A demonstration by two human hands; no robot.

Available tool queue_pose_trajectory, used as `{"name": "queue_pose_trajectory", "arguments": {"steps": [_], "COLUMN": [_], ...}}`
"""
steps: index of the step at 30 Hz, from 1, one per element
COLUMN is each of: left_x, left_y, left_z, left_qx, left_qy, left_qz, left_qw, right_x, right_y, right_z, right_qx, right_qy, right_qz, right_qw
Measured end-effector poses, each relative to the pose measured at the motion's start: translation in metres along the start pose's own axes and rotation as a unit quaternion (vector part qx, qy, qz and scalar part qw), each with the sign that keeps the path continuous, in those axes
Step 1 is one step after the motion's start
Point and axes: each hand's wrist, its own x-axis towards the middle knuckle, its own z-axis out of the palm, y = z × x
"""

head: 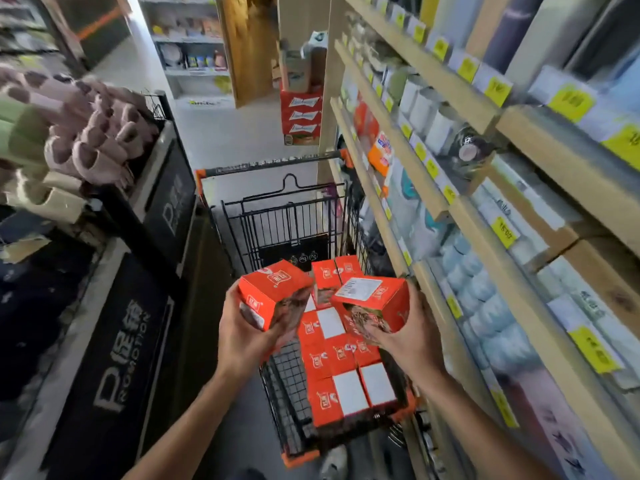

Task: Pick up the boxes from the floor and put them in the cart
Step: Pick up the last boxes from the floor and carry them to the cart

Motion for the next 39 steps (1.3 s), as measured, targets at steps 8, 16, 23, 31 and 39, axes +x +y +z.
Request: {"name": "queue_pose_trajectory", "arguments": {"steps": [8,16,23,31,39], "left_x": [0.056,0.110,0.136,0.146,0.143], "left_y": [-0.058,-0.111,-0.136,-0.158,-0.180], "left_z": [0.042,0.069,0.082,0.086,0.076], "left_qx": [0.021,0.031,0.037,0.015,0.039], "left_qy": [-0.039,-0.078,-0.107,-0.119,-0.114], "left_qz": [-0.098,-0.170,-0.180,-0.209,-0.228], "left_qw": [0.994,0.982,0.977,0.971,0.966], "right_x": [0.053,0.103,0.135,0.167,0.176], "right_y": [0.046,0.077,0.101,0.117,0.139], "right_z": [0.060,0.132,0.192,0.244,0.282], "right_qx": [-0.049,-0.082,-0.136,-0.180,-0.208], "right_qy": [-0.045,-0.055,-0.047,-0.009,-0.042], "right_qz": [0.083,0.164,0.228,0.272,0.294], "right_qw": [0.994,0.982,0.963,0.945,0.932]}}
